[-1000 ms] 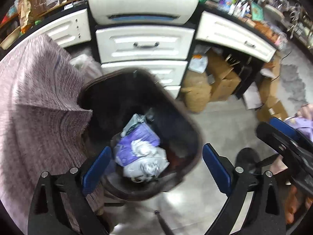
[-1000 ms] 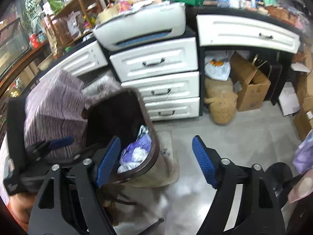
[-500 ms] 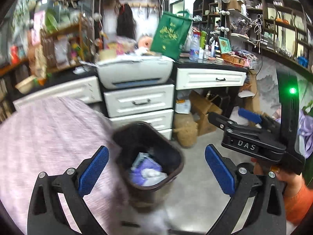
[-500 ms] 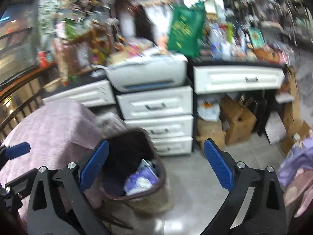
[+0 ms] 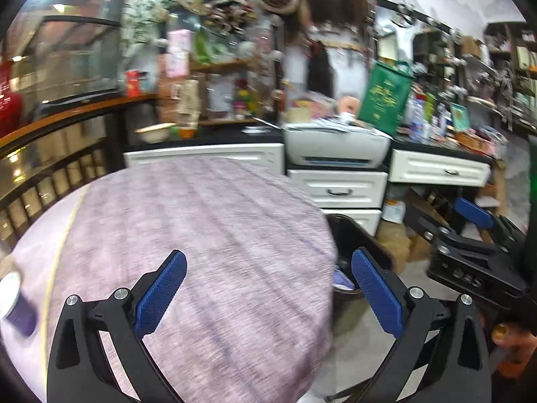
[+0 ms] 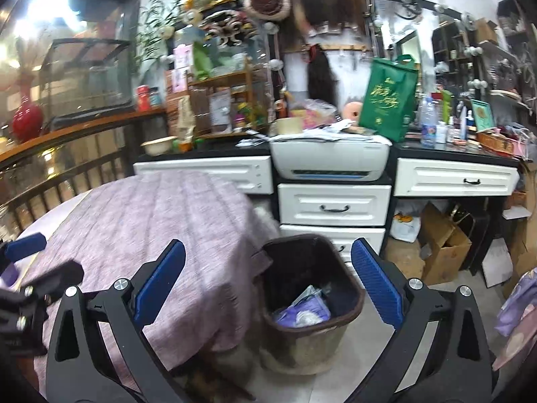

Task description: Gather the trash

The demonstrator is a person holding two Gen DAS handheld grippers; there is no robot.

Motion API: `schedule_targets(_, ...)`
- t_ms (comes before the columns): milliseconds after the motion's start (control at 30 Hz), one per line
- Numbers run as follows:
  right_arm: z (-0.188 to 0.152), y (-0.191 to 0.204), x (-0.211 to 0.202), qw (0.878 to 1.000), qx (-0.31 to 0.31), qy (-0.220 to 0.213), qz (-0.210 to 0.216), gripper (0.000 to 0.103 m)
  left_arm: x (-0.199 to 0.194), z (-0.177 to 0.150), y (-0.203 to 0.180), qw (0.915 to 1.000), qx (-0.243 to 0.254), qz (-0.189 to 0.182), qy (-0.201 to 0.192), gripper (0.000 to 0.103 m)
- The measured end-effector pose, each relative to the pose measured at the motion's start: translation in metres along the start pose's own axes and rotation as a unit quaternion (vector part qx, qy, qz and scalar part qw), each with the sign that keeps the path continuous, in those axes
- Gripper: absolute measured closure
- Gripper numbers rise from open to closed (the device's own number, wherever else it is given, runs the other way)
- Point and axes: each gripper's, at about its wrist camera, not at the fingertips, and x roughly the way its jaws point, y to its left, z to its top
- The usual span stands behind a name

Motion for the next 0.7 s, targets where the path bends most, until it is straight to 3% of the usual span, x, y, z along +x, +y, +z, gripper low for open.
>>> schedule_targets(233,-0.018,0.019,-0.043,0.999,-0.007,-0.027,0.018,0.006,-0.033,-0.021,0.023,0.9989,-0.044,0.015,-0.01,0.005)
schedule_targets(433,-0.034,0.028,-0.068,0.998,-0.014,-0.042,0.036,0.006,-0.055,-0.025,0.028,0.9965,-0.056,0.039,-0.048,0.005)
schedule_targets(533,-0.039,0.036,-0.073,0.997,-0.043,-0.057,0.035,0.006,-0.057,-0.023,0.021,0.9965,-0.044,0.043,-0.057,0.005)
schedule_targets(700,-0.037,0.035,-0.073,0.996,-0.035,-0.063,0.045,0.006,-0.061,-0.024,0.018,0.9957,-0.034,0.048,-0.072,0.005)
